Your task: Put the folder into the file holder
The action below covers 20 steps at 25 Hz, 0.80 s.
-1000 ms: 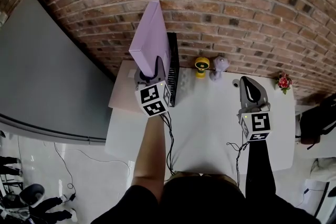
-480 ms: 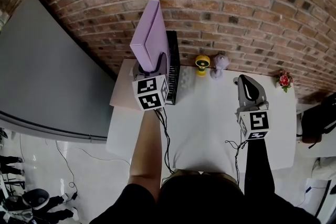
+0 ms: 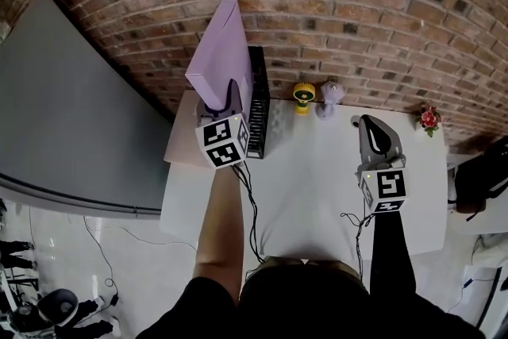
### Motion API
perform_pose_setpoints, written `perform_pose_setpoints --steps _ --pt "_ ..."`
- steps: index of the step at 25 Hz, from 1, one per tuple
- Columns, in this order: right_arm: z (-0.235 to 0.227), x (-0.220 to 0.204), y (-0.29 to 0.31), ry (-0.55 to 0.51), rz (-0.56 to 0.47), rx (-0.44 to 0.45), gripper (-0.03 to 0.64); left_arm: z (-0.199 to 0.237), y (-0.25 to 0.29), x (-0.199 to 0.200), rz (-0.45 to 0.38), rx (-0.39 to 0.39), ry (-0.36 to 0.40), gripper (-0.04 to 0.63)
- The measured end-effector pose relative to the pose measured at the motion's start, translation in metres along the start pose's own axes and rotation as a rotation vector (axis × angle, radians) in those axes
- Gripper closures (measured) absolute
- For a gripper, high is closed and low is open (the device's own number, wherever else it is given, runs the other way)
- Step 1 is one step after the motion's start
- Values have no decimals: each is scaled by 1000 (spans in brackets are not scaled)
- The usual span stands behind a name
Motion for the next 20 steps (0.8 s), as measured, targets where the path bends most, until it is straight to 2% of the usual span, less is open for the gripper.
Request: perform_pose_setpoints --steps 6,14,20 --pt "-1 -5 0 -10 18 -4 617 5 -3 -15 2 7 -47 463" --pt "8 -8 6 -25 31 18 617 6 -7 -28 -13 1 -39 465" --pt "11 -10 6 -47 59 26 617 8 -10 -45 7 5 -42 465"
Point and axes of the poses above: the fingertips, and each gripper's own axes: y forward along the fingers, z to its left, x out of its top, the point moved 4 cm from there along -y, backward along the fingers, and after that the axes turned 15 degrees about -z, right-handed, at the moved point
